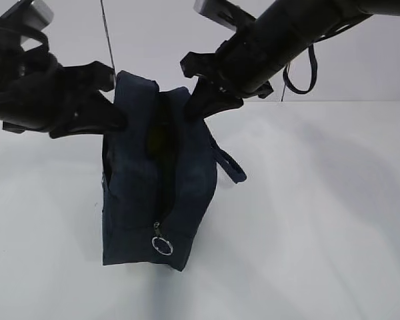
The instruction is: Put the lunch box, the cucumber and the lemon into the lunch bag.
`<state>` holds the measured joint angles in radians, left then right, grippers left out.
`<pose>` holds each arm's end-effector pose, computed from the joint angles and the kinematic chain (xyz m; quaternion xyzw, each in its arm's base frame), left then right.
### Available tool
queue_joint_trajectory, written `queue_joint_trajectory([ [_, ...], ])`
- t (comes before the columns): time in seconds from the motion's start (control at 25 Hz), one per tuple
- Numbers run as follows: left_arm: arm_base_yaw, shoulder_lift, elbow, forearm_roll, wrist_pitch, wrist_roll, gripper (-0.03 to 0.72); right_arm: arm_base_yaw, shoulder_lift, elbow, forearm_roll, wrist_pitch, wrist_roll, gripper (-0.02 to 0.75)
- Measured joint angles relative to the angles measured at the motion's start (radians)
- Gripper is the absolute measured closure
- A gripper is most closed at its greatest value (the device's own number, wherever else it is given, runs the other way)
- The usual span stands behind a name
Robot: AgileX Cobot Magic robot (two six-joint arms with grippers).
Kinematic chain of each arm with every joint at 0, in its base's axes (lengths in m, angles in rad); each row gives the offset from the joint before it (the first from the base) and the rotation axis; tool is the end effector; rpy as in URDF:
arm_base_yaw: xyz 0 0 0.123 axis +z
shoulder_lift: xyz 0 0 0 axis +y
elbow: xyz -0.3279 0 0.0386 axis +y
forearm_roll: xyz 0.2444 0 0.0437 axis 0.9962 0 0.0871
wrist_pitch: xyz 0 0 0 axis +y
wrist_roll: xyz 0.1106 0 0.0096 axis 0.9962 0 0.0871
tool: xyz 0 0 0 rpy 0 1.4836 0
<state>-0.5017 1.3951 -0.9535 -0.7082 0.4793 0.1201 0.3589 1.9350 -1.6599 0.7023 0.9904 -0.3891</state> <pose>0.2463 -0.1731 0.3170 0.0493 0.9032 -0.3194 0.2825 0.3969 0.2130 0.3103 -0.2165 0.9044 0.3161 0.1879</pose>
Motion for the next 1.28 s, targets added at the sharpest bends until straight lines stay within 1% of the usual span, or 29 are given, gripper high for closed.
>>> queue_joint_trajectory([
  [0.12, -0.006, 0.049, -0.045, -0.006, 0.004, 0.002, 0.659, -0.021, -0.027, 0.038, -0.012, -0.028, 0.005, 0.717],
  [0.24, -0.01, 0.097, -0.08, -0.029, 0.008, 0.031, 0.659, -0.034, -0.048, 0.072, -0.021, -0.045, 0.009, 0.717],
  [0.36, -0.031, 0.14, -0.119, -0.07, 0.008, 0.073, 0.659, -0.039, -0.063, 0.099, -0.025, -0.07, 0.013, 0.717],
  [0.48, -0.05, 0.178, -0.147, -0.087, 0.008, 0.089, 0.659, -0.042, -0.067, 0.109, -0.032, -0.085, 0.013, 0.717],
  [0.8, -0.052, 0.201, -0.154, -0.092, 0.002, 0.112, 0.659, -0.078, -0.071, 0.11, -0.036, -0.106, 0.017, 0.717],
  [1.28, -0.052, 0.233, -0.164, -0.142, -0.005, 0.15, 0.656, -0.083, -0.071, 0.11, -0.03, -0.111, 0.017, 0.71],
])
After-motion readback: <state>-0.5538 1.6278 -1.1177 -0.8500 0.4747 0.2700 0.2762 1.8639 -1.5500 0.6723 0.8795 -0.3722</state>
